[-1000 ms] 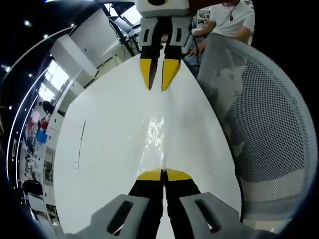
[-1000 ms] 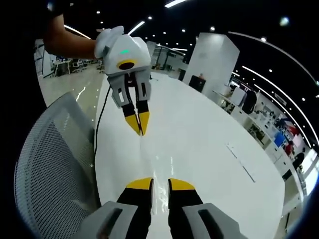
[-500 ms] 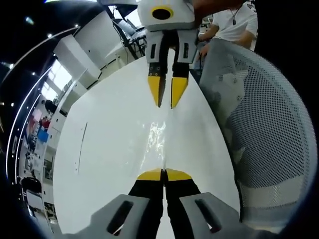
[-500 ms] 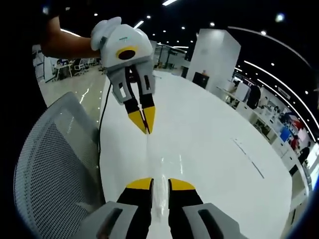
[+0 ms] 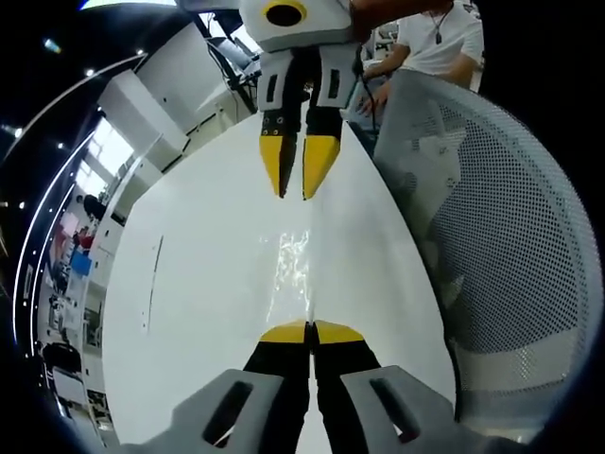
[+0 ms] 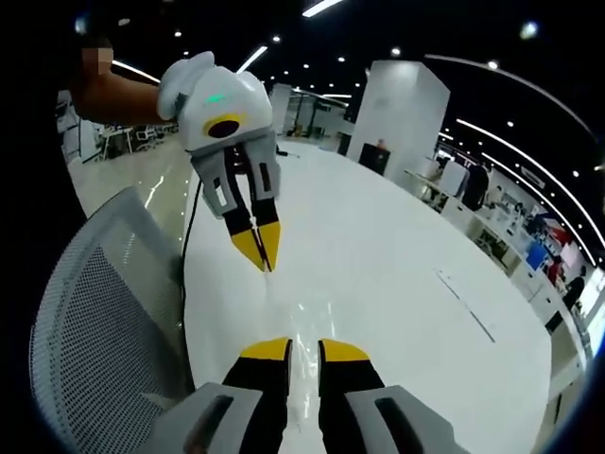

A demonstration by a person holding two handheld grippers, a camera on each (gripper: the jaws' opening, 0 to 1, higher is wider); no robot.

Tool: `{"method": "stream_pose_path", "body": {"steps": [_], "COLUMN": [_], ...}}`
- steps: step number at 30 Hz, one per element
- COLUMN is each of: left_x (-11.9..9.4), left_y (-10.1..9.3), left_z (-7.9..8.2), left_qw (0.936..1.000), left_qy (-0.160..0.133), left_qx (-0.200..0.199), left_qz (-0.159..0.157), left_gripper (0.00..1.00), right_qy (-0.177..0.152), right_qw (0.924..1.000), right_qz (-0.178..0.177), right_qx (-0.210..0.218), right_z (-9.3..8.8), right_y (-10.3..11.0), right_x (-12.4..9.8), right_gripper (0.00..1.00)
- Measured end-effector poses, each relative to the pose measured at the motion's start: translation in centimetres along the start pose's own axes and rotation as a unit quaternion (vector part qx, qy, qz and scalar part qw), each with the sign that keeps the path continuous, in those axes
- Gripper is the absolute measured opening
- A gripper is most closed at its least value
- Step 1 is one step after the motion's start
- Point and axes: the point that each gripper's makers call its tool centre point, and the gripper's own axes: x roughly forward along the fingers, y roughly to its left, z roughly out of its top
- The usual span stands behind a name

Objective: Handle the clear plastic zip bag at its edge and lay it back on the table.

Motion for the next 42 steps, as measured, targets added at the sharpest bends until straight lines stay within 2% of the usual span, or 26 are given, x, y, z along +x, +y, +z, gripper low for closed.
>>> {"method": "stream_pose_path", "body": {"steps": [6,19,25,33,42], "left_x": [0.0,-0.2,-0.3,-0.3,-1.0], "left_y": [0.1,0.3,0.7,0.6,0.2], "left_z": [0.1,1.4,1.8,1.8,3.7], "left_qw": [1.0000,0.9993,0.9990,0.9992,0.9982], "left_qy": [-0.003,-0.028,-0.038,-0.037,-0.059], "left_qx": [-0.004,-0.021,-0.020,-0.011,0.009], "left_qz": [0.003,0.010,0.014,0.008,0.004], "left_gripper": [0.00,0.00,0.00,0.01,0.08], "right_qy": [0.013,0.014,0.015,0.017,0.021], "right_qw": [0.9998,0.9992,0.9990,0.9991,0.9991], "right_qz": [0.014,0.037,0.040,0.037,0.035], "right_qx": [-0.001,0.008,0.011,0.009,0.008], "right_z": [-0.9,-0.8,-0.9,-1.0,-0.8], "right_y": [0.7,2.4,2.5,2.3,2.2], "right_x": [0.7,1.9,2.1,2.1,2.0], "right_gripper": [0.08,0.07,0.00,0.00,0.00]}}
